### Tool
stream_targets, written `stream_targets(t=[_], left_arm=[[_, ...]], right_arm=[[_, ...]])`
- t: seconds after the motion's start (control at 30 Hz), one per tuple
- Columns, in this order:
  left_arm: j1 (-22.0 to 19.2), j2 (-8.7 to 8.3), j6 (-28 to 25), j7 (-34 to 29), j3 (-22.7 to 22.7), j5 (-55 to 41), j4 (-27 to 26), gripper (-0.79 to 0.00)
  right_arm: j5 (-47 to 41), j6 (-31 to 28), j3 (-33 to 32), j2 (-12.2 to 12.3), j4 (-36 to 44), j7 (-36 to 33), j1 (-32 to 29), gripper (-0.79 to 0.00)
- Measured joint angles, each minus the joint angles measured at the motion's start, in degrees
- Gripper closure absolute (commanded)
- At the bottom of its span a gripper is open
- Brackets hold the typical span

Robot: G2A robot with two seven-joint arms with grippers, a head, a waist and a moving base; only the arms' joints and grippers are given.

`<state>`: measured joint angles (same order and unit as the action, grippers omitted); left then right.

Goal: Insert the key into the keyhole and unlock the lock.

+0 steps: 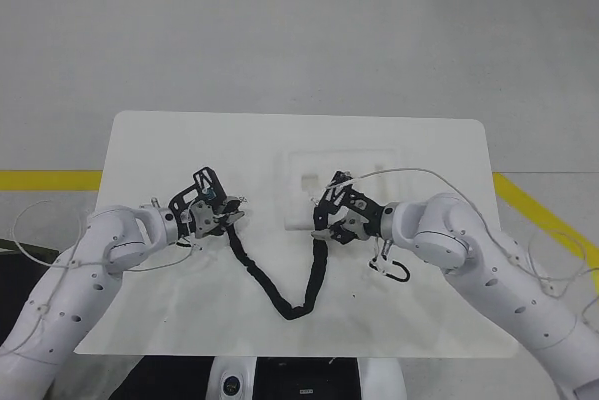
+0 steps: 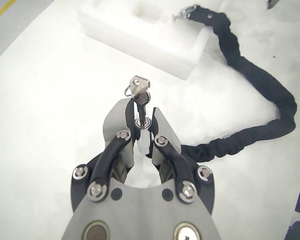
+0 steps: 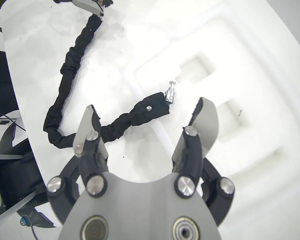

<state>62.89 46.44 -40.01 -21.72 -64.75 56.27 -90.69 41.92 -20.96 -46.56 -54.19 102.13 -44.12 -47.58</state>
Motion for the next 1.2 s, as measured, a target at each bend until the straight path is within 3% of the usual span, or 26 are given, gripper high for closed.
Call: stream_targets(t=[0.2,0.23,0.27,0.33,0.4,0.43,0.7,0.9,1.03,1.2], left_arm=[[-2.28,0.79,0.62,-1.85,1.93,0.61,2.38,-0.006],[-2.64,0.92,0.73,-2.11,2.22,0.86,2.59,-0.083],[-2.89,1.02,0.82,-2.39,2.44,1.12,2.68,-0.305],[-3.36,1.23,1.09,-2.82,2.88,1.38,2.86,-0.443],[-3.65,1.40,1.23,-2.93,3.14,1.41,3.07,-0.739],[-3.79,1.49,1.32,-2.81,3.22,1.42,3.16,-0.785],[-2.69,1.32,0.08,1.10,0.70,0.47,3.27,-0.785],[0.63,0.17,-0.89,11.52,-6.39,2.97,2.51,-0.785],[4.23,-0.73,0.53,19.26,-12.29,7.96,1.62,-0.785],[6.04,-1.35,-0.45,24.57,-17.67,8.53,3.03,-0.785]], right_arm=[[2.53,-3.85,-6.27,1.86,4.97,3.70,-5.52,-0.785],[2.88,-4.35,-7.54,2.20,5.75,4.33,-6.70,-0.785],[3.17,-4.74,-8.43,2.43,6.24,4.74,-7.55,-0.785],[3.74,-5.44,-10.23,2.88,7.10,5.42,-9.32,-0.785],[3.95,-6.01,-11.44,3.15,7.57,5.91,-10.58,-0.785],[3.99,-6.32,-12.07,3.28,7.80,6.17,-11.26,-0.785],[4.33,-9.08,-14.82,3.68,8.41,9.10,-13.93,-0.785],[7.48,-12.00,-18.08,4.06,6.67,15.48,-15.98,-0.785],[10.30,-11.80,-22.51,4.59,5.39,21.03,-18.84,-0.785],[14.14,-10.15,-28.65,5.34,4.17,25.34,-22.96,-0.785]])
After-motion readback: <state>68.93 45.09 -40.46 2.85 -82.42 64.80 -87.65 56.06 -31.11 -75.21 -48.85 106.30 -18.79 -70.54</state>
